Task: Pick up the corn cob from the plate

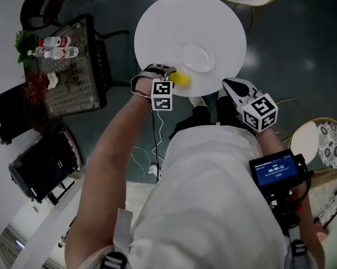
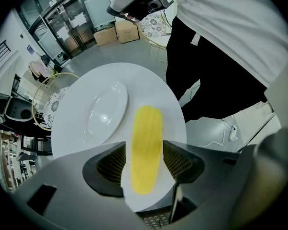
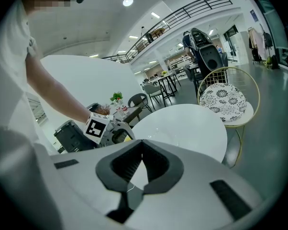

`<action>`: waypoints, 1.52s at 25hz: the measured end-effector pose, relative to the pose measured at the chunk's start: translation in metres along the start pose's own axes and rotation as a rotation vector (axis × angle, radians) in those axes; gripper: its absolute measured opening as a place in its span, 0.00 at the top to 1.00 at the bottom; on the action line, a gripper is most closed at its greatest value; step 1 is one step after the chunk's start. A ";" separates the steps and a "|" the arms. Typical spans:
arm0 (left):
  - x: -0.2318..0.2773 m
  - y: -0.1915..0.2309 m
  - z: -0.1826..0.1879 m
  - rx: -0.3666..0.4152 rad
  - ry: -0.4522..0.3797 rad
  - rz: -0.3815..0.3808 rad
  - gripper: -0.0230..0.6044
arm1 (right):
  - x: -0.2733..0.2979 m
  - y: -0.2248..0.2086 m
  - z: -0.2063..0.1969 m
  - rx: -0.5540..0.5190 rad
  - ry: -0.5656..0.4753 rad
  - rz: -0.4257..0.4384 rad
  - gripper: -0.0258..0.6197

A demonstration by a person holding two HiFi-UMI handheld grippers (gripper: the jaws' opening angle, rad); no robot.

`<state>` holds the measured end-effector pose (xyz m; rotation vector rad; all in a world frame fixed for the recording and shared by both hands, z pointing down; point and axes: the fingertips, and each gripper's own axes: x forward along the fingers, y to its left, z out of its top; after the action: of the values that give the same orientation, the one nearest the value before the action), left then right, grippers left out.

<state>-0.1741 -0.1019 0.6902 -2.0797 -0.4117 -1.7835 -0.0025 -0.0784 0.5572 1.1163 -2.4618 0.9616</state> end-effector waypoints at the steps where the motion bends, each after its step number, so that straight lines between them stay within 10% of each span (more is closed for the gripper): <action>1: -0.003 0.000 0.000 -0.012 -0.006 0.010 0.61 | 0.000 0.000 0.001 -0.004 -0.001 0.003 0.95; 23: -0.156 0.007 0.041 -0.955 -0.632 0.535 0.61 | 0.022 0.033 0.051 -0.196 -0.044 0.134 0.95; 38: -0.210 -0.020 0.037 -1.203 -0.870 0.693 0.69 | 0.013 0.060 0.069 -0.247 -0.092 0.192 0.95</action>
<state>-0.1837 -0.0637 0.4802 -3.0678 1.3599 -0.5738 -0.0541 -0.1034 0.4850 0.8743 -2.7107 0.6418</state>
